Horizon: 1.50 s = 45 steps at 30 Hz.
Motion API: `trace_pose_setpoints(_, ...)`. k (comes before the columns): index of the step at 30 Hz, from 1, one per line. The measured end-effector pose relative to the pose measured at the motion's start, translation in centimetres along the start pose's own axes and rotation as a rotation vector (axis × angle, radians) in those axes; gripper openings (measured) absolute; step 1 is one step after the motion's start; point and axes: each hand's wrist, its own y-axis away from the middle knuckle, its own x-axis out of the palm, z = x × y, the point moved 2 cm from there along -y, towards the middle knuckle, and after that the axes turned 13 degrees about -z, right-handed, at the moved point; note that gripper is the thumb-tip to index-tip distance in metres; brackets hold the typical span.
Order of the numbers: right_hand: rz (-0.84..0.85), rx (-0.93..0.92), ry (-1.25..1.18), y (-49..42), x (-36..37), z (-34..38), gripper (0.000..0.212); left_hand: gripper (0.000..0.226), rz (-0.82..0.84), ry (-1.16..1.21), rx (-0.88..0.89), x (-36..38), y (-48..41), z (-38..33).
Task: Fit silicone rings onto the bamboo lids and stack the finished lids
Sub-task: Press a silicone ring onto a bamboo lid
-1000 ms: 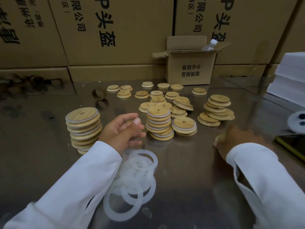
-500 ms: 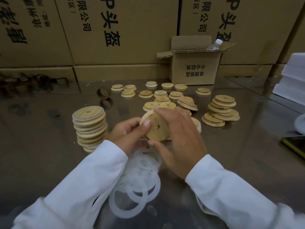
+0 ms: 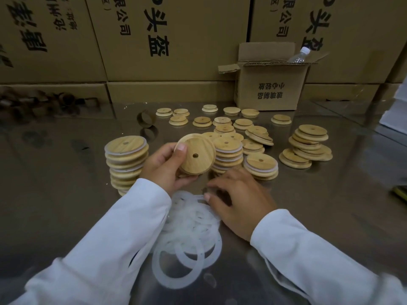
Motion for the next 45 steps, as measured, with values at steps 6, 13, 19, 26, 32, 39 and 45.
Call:
trace_pose_setpoints(6,0.111,0.032,-0.087,0.0,0.1,0.1,0.023,0.024,-0.024,-0.014,0.001,-0.1,0.1,0.3)
trace_pose_setpoints(13,-0.133,0.228,-0.612,-0.3,-1.2,0.3,0.015,0.019,0.000,-0.059,-0.052,-0.3,0.0,0.3)
trace_pose_setpoints(19,-0.370,0.504,-0.820,-1.1,-1.5,-0.7,0.015,0.015,0.028,-0.043,-0.205,0.2,0.2,0.5)
trace_pose_setpoints(26,-0.336,0.578,-0.861,-1.2,-1.3,-0.7,0.013,0.035,0.272,-0.204,-0.144,0.2,0.8,0.8)
trace_pose_setpoints(32,-0.337,0.591,-0.855,-1.3,-1.2,-0.6,0.013,0.014,0.266,-0.196,-0.133,0.2,0.6,0.9)
trace_pose_setpoints(39,-0.318,0.611,-0.823,-1.3,-1.1,-0.8,0.014,0.015,0.251,-0.158,-0.122,0.3,0.7,0.9)
trace_pose_setpoints(45,-0.313,0.601,-0.750,-1.2,-1.0,-0.8,0.016,0.016,0.237,-0.192,-0.052,0.5,1.0,0.9)
